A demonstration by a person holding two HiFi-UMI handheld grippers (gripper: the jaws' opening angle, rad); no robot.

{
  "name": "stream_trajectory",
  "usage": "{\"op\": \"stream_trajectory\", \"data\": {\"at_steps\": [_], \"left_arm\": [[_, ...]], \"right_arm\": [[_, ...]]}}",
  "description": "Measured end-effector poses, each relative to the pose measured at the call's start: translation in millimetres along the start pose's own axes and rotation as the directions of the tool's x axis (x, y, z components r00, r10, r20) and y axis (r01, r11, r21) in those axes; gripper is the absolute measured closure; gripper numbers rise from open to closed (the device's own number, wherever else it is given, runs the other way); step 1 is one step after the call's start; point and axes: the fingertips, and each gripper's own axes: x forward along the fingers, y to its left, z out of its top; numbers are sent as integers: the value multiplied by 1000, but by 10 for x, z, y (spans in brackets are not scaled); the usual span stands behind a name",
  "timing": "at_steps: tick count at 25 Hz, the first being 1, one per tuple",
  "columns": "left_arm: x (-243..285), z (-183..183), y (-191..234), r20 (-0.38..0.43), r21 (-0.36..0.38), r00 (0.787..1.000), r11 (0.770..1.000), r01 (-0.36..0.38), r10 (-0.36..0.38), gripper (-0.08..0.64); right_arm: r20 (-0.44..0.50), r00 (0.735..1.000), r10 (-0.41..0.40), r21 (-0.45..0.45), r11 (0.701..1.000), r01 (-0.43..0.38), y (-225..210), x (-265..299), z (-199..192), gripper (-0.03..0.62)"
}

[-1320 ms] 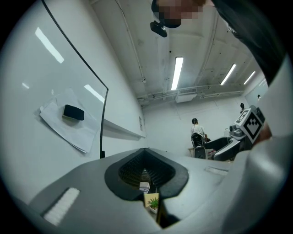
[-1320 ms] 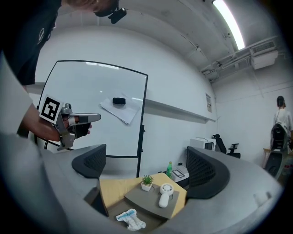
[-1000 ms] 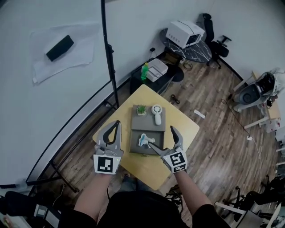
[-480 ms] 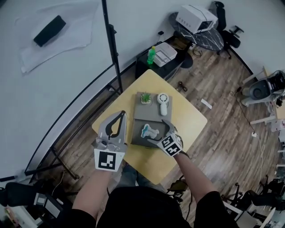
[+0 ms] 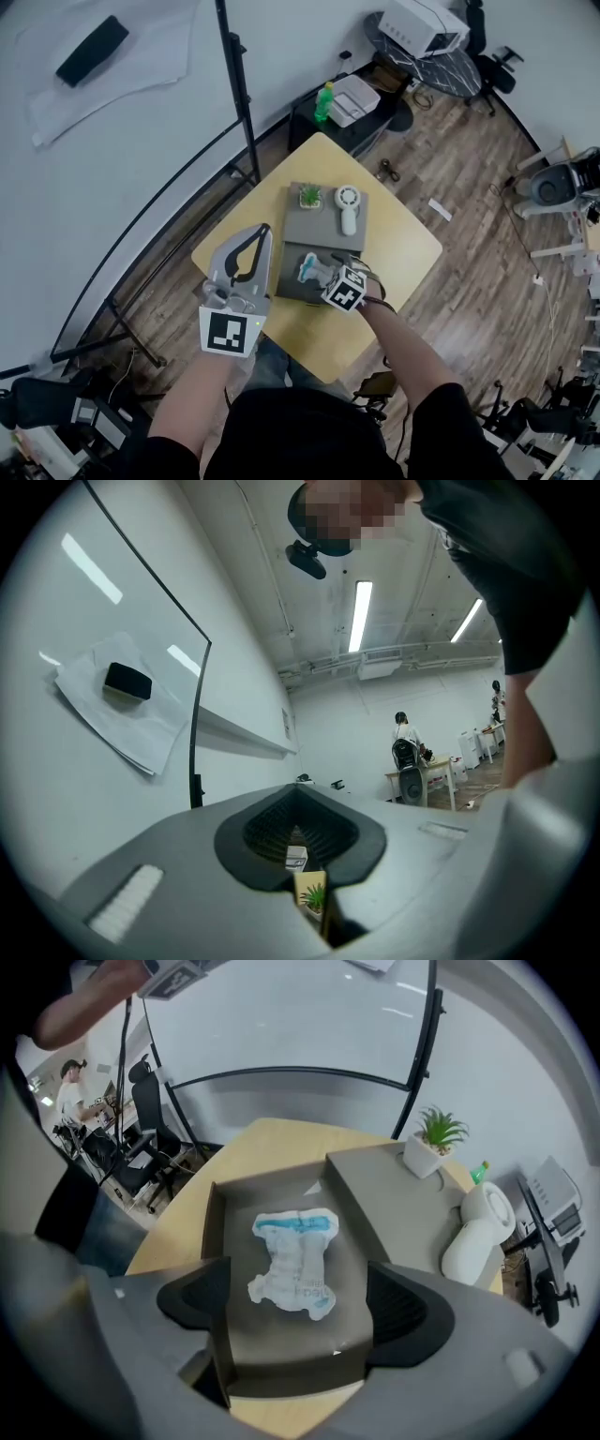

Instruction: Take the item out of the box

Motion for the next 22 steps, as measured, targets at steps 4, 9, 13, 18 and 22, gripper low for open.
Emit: {"op": "stream_trajectory", "data": {"at_steps": [4,9,13,18,22], "left_arm": [[32,-2,-31,6,1,1000,1000,6,-6,560],[47,-60,-66,0,-5,1000,1000,12,-12,560],[31,-45,-89,5,-2,1000,1000,12,-12,560],[47,-27,-81,18,-1,1000,1000,11,-11,560],[44,-19,-76,22,1,1000,1000,13,-13,560]], "right_arm": [[-107,993,44,-14,999,-46,-8,117,-95,133],[-194,977,86,-6,996,-89,0,218,-109,165],[-261,959,108,-38,992,-122,54,260,-122,233],[-310,946,99,-69,990,-126,40,298,-151,343],[-320,942,100,-77,988,-131,59,311,-154,422]]}}
